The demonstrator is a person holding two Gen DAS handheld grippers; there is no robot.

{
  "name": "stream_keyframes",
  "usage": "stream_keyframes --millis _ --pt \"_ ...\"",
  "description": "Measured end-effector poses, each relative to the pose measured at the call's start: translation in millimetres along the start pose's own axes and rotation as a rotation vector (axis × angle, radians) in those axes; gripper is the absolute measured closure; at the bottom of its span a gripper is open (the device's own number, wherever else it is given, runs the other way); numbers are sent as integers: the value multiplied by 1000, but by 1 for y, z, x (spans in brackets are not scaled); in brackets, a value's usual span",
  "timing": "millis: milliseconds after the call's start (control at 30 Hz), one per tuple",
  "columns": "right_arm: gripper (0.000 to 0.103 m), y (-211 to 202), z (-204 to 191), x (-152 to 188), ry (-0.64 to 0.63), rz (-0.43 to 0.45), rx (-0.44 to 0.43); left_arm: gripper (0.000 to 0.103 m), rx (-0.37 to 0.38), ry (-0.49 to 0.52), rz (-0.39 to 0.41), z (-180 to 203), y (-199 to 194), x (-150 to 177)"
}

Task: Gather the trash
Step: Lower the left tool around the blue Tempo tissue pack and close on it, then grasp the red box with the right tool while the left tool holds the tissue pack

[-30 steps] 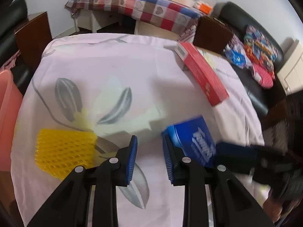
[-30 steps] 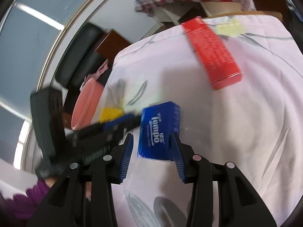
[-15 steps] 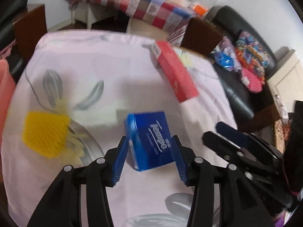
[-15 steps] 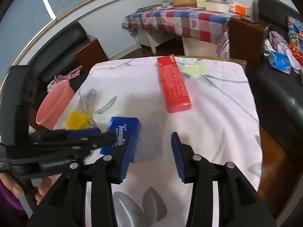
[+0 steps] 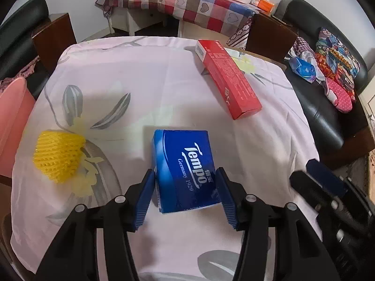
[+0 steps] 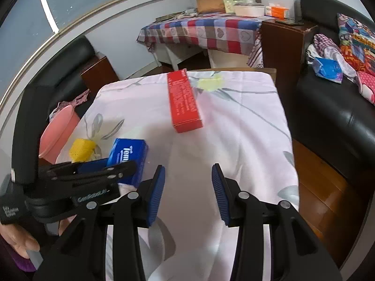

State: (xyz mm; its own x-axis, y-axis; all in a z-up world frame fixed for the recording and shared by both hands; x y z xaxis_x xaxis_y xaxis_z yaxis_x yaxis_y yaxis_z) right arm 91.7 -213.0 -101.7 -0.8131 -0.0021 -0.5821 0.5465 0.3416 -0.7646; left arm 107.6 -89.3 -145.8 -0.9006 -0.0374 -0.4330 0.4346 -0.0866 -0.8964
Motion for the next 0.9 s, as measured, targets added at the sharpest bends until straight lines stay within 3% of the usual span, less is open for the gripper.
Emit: stream_keyframes --millis 267,567,900 --pt "61 6 6 -2 22 1 9 46 12 -14 -38 8 5 5" --pt "61 11 11 -5 16 1 32 46 12 5 -8 3 3 10" --pt "61 28 -3 -27 26 8 -3 51 68 59 55 -8 -15 13"
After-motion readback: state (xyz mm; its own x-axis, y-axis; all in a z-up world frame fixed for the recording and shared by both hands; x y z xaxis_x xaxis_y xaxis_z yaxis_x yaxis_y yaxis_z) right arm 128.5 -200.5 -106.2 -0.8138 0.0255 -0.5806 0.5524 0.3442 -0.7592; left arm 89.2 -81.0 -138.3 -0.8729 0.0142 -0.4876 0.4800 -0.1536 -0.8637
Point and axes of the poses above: each gripper's, at about its wrist camera, not at the fingertips, and y roughly the way its jaws point, z to its right, x to its underside, the point moved 10 cm from there along y, roughly the way its jaws point, and after that the axes turned 4 degrees about y, right-handed, at the moved point
